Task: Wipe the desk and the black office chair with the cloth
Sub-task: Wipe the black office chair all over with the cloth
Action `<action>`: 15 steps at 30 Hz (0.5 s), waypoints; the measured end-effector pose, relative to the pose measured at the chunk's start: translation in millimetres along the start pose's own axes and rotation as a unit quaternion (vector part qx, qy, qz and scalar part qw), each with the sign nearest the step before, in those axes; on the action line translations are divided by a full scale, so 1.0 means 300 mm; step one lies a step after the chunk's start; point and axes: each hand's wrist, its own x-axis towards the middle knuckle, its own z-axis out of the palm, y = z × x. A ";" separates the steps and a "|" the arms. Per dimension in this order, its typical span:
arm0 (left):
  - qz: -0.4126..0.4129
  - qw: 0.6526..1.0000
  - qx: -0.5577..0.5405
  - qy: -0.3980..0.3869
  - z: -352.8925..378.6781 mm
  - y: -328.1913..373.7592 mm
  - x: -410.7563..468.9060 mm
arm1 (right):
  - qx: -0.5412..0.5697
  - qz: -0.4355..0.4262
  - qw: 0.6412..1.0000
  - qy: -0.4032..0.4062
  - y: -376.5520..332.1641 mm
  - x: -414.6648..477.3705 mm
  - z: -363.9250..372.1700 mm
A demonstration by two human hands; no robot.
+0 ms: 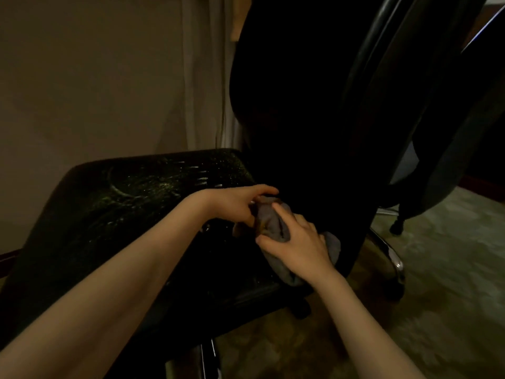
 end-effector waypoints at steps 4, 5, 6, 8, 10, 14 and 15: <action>-0.032 0.995 -0.026 0.091 0.036 -0.031 -0.144 | -0.017 0.021 0.997 0.069 -0.032 -0.004 0.008; -0.040 0.992 -0.001 0.117 0.039 -0.039 -0.178 | -0.022 0.029 0.995 0.089 -0.041 -0.003 0.004; -0.045 0.989 0.030 0.141 0.037 -0.047 -0.213 | -0.023 0.043 0.993 0.107 -0.052 -0.001 -0.001; -0.051 0.982 0.068 0.167 0.026 -0.063 -0.276 | -0.017 0.091 0.987 0.129 -0.076 0.008 -0.001; -0.069 0.980 0.089 0.162 0.028 -0.085 -0.324 | -0.061 0.125 0.983 0.120 -0.110 0.017 0.018; -0.138 0.975 0.119 0.128 0.083 -0.145 -0.354 | -0.132 0.098 0.981 0.106 -0.167 0.009 0.074; -0.146 0.973 0.118 0.137 0.096 -0.155 -0.354 | -0.133 0.087 0.982 0.106 -0.173 0.009 0.081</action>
